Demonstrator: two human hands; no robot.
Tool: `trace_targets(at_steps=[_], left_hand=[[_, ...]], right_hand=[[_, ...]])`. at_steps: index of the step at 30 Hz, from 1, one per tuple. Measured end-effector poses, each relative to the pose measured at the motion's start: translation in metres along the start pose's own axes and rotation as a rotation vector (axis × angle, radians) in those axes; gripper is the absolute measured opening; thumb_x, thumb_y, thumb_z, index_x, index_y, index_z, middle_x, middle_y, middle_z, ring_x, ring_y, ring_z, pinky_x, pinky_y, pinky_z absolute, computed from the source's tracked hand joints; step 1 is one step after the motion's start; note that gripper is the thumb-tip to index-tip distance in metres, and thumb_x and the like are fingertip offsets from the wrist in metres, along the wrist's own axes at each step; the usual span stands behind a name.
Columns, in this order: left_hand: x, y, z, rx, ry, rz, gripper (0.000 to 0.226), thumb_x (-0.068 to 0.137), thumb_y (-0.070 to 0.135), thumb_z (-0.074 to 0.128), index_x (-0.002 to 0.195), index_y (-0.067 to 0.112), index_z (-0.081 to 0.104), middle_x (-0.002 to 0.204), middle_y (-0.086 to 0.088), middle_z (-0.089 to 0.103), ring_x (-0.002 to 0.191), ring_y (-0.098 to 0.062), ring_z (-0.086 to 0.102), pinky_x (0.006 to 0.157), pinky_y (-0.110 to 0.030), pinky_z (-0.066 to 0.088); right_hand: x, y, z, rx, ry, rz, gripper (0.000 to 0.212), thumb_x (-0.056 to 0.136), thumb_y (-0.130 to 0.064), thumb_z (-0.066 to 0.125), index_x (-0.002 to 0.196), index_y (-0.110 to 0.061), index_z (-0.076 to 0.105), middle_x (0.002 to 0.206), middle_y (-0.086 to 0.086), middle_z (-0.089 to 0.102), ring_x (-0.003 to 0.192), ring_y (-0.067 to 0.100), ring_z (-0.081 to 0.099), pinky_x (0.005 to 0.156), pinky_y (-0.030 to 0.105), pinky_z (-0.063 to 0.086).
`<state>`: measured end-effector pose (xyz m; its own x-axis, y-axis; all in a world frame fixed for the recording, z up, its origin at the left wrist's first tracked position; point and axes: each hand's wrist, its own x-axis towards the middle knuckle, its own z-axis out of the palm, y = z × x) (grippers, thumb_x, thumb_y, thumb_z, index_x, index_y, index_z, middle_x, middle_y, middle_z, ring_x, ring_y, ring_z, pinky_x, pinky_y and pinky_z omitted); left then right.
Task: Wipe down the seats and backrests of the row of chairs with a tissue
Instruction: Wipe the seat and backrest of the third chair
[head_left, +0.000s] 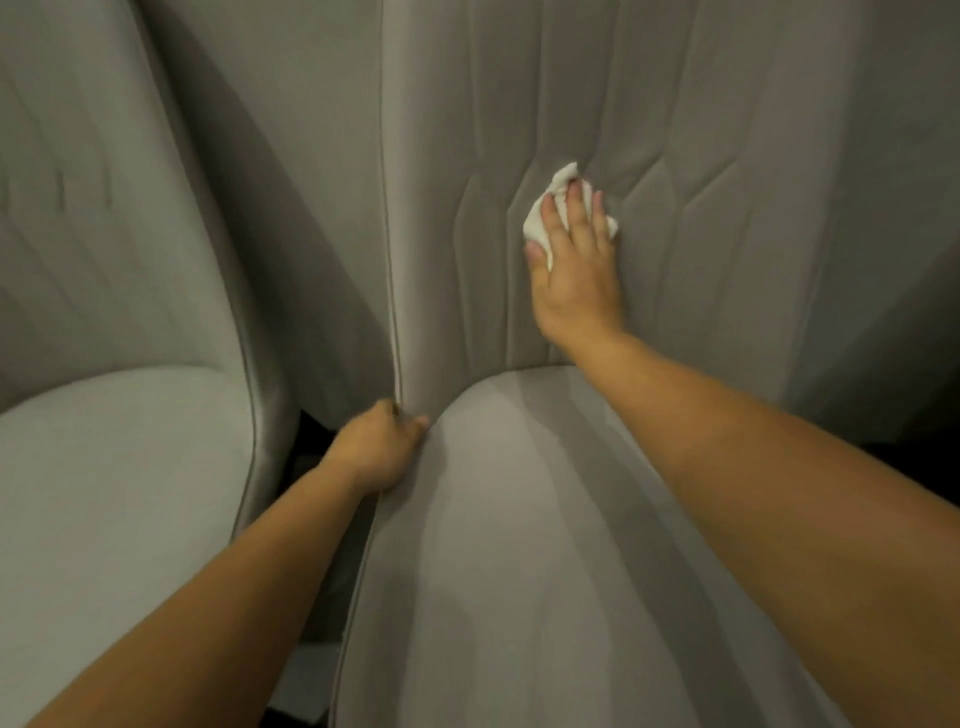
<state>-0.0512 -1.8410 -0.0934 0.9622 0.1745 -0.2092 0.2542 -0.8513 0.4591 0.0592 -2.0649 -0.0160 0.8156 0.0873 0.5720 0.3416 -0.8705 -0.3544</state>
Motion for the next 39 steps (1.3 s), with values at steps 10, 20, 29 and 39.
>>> trace_targets(at_steps=[10, 20, 29, 39], left_hand=[[-0.090, -0.091, 0.013, 0.103, 0.232, -0.049, 0.086, 0.082, 0.072, 0.037, 0.146, 0.015, 0.042, 0.155, -0.010, 0.033, 0.142, -0.028, 0.027, 0.115, -0.041, 0.024], [-0.103, -0.107, 0.000, 0.541, 0.469, 0.335, 0.067, 0.094, 0.059, 0.037, 0.144, 0.016, 0.044, 0.156, -0.016, 0.030, 0.147, -0.033, 0.013, 0.116, -0.056, 0.012], [-0.051, -0.177, -0.039, 0.425, 0.166, -0.194, 0.077, 0.089, 0.075, 0.007, 0.155, 0.035, 0.005, 0.164, -0.001, 0.002, 0.149, -0.026, 0.001, 0.116, -0.057, 0.008], [-0.045, -0.184, -0.037, 0.444, 0.178, -0.162, 0.089, 0.078, 0.086, -0.002, 0.153, 0.038, -0.004, 0.164, 0.000, -0.002, 0.149, -0.024, 0.000, 0.114, -0.057, 0.009]], right_hand=[[-0.050, -0.095, 0.055, 0.191, 0.080, -0.243, 0.054, 0.102, -0.038, 0.043, 0.151, -0.013, 0.041, 0.160, 0.018, 0.028, 0.149, 0.044, 0.017, 0.117, 0.060, 0.023], [-0.087, -0.073, 0.087, -0.038, -0.125, -0.362, 0.057, 0.102, -0.038, 0.049, 0.155, -0.027, 0.033, 0.164, 0.018, 0.018, 0.150, 0.045, 0.011, 0.115, 0.065, 0.020], [-0.143, -0.070, 0.045, 0.199, -0.769, -0.225, 0.048, 0.104, -0.048, 0.031, 0.152, -0.040, 0.036, 0.167, -0.010, 0.012, 0.152, 0.017, 0.012, 0.121, 0.046, 0.013], [-0.239, -0.143, 0.011, 0.009, -0.994, -0.841, 0.065, 0.095, -0.070, 0.020, 0.143, -0.037, 0.048, 0.158, -0.006, 0.035, 0.152, 0.028, 0.006, 0.118, 0.056, -0.010]])
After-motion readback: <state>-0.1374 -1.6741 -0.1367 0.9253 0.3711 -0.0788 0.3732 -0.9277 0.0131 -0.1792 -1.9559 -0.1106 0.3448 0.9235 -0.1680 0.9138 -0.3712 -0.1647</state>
